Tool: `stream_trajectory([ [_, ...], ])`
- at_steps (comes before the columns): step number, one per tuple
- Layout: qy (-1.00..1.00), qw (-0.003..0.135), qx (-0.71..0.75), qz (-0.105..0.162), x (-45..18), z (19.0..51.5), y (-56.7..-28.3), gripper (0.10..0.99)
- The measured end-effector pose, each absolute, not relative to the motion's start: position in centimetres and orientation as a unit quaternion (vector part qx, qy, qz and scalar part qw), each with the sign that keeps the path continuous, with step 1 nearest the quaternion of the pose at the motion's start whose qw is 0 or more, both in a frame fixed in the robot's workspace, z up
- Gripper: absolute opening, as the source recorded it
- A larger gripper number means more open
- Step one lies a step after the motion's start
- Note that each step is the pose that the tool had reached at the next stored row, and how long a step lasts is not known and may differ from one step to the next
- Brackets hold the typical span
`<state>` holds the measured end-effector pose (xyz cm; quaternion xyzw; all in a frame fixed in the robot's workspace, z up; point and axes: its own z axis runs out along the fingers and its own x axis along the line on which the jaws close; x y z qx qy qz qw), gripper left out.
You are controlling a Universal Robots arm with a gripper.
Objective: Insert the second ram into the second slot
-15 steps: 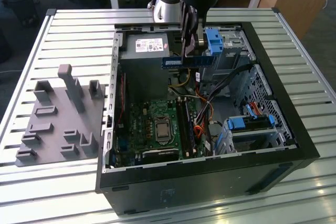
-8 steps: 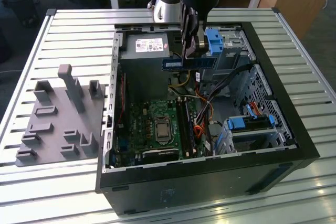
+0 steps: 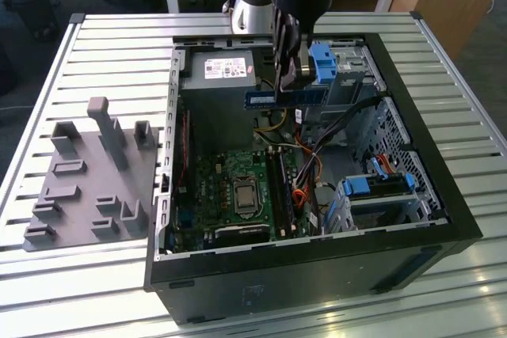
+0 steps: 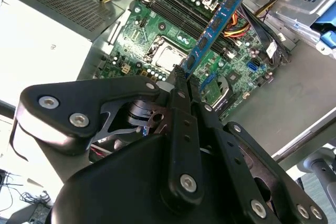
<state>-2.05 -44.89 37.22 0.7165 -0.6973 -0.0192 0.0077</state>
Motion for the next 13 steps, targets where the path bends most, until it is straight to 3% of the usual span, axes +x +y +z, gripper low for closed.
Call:
stream_trajectory([
  [13, -0.709, 0.007, 0.705, -0.019, -2.07, 37.21, -44.91, 0.137],
])
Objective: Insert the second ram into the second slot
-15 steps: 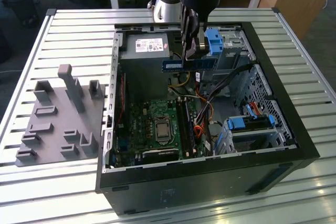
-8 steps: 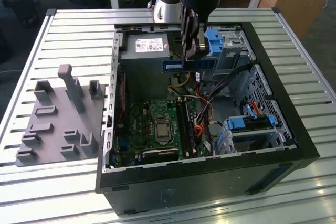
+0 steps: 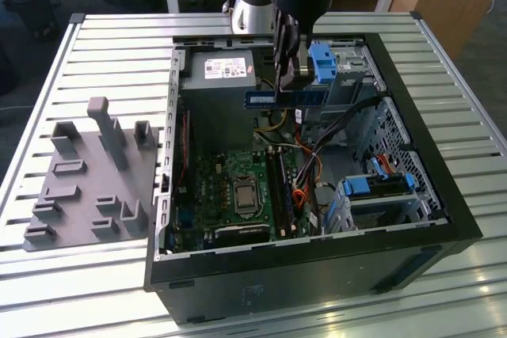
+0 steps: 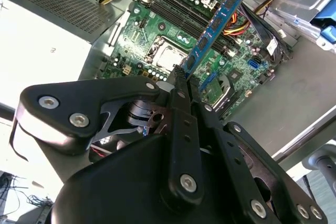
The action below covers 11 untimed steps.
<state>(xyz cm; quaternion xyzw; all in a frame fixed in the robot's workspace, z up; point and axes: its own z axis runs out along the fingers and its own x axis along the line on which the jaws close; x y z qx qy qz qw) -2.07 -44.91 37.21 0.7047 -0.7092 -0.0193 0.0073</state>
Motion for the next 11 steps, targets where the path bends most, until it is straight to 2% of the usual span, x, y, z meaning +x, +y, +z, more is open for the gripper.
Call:
stream_trajectory([
  [11, -0.721, 0.007, 0.692, -0.019, -2.07, 37.21, -44.92, 0.137],
])
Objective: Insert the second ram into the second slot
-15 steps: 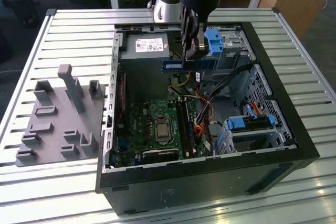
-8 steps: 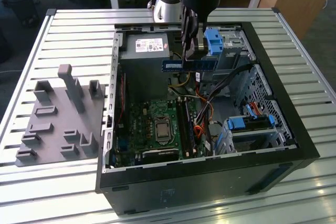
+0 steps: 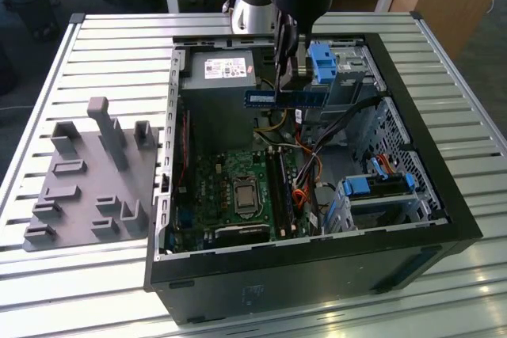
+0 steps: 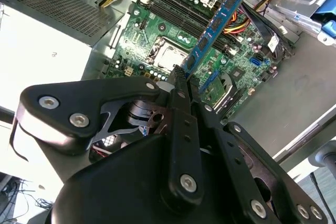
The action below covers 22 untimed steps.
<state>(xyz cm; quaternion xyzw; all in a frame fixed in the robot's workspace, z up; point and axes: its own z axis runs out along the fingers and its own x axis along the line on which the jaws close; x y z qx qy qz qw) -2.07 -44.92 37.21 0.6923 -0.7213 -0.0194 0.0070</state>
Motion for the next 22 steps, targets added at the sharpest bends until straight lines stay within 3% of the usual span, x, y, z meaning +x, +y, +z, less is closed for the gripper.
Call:
stream_trajectory([
  [22, -0.741, 0.006, 0.671, -0.020, -2.07, 37.21, -44.92, 0.137],
])
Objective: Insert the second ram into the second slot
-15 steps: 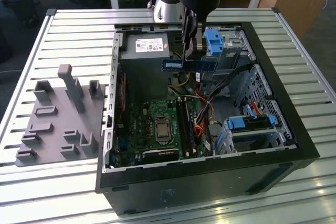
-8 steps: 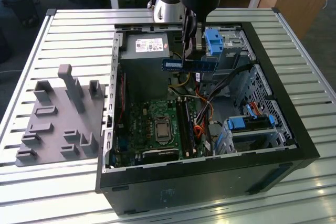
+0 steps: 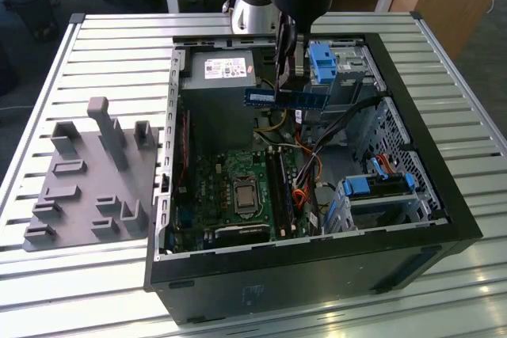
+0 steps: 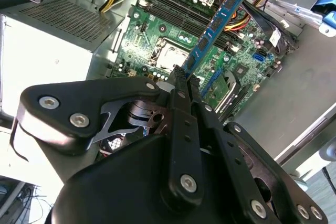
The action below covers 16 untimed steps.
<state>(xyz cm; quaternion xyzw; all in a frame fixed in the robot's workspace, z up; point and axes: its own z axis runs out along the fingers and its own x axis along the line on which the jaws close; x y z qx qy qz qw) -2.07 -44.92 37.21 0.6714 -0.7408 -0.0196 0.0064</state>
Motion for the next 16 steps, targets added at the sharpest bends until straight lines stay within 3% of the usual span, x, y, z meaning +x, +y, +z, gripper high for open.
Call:
stream_trajectory([
  [16, -0.753, 0.006, 0.657, -0.020, -2.07, 37.21, -44.92, 0.137],
])
